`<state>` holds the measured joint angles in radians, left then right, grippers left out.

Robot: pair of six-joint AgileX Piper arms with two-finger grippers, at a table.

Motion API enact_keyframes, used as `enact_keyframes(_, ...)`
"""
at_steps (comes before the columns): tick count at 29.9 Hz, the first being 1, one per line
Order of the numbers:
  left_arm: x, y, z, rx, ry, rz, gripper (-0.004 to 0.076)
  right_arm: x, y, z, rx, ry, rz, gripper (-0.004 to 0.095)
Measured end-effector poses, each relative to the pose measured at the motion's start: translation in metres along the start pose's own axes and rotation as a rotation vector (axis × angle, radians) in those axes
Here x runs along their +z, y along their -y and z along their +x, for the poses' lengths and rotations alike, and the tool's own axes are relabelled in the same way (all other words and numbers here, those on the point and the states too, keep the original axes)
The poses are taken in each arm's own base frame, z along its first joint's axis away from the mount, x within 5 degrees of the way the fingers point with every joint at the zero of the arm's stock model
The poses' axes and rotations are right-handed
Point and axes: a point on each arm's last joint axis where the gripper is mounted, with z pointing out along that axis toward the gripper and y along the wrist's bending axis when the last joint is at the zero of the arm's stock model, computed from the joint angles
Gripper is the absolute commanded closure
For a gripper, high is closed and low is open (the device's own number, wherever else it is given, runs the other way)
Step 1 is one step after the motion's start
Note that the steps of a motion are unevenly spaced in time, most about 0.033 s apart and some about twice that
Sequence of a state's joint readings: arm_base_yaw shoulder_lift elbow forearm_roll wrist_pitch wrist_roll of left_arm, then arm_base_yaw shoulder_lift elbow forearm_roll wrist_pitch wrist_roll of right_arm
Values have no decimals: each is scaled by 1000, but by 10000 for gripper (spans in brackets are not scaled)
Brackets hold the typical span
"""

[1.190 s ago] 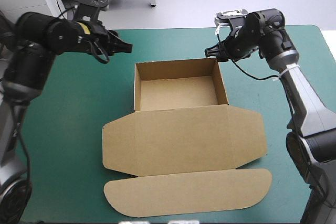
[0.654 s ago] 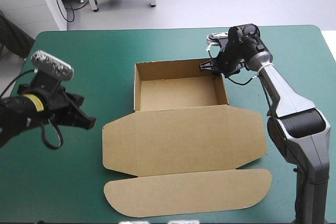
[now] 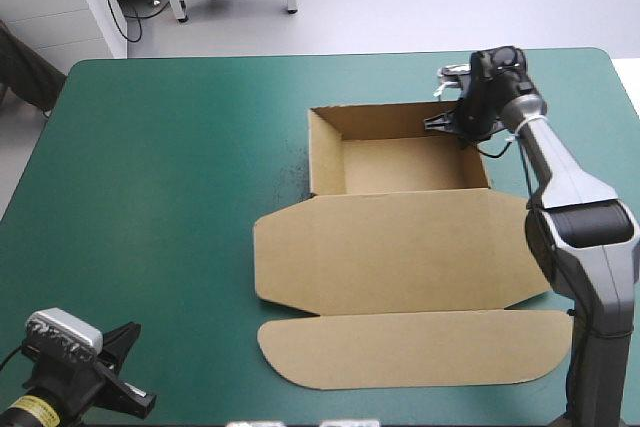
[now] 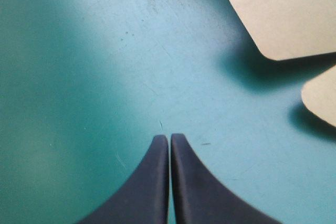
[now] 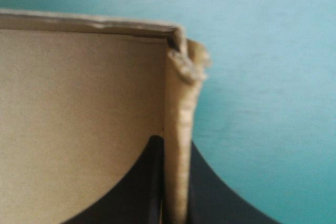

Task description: Fold the box

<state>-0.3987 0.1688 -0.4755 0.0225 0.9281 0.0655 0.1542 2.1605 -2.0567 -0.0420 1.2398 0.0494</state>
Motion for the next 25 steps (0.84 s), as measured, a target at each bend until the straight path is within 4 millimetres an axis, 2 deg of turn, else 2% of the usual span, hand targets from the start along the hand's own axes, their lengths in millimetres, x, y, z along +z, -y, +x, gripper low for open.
enact_keyframes(3,-9,0,3,-11,65,-5,731,-4,54,1,86,7,45,928)
enact_keyframes(6,-12,0,4,-13,87,-6,731,-16,110,9,175,24,97,928)
enact_keyframes(11,-12,0,5,-16,89,-6,731,-39,199,37,349,42,189,928)
enact_keyframes(14,-12,0,5,-16,89,-6,731,-46,240,56,433,38,231,929)
enact_keyframes(17,-12,0,5,-16,89,-6,731,-50,262,69,486,33,249,928)
enact_keyframes(21,-12,0,5,-19,89,-6,731,-52,274,76,509,32,256,907)
enact_keyframes(25,-12,0,5,-19,89,-6,731,-51,273,76,467,43,205,772)
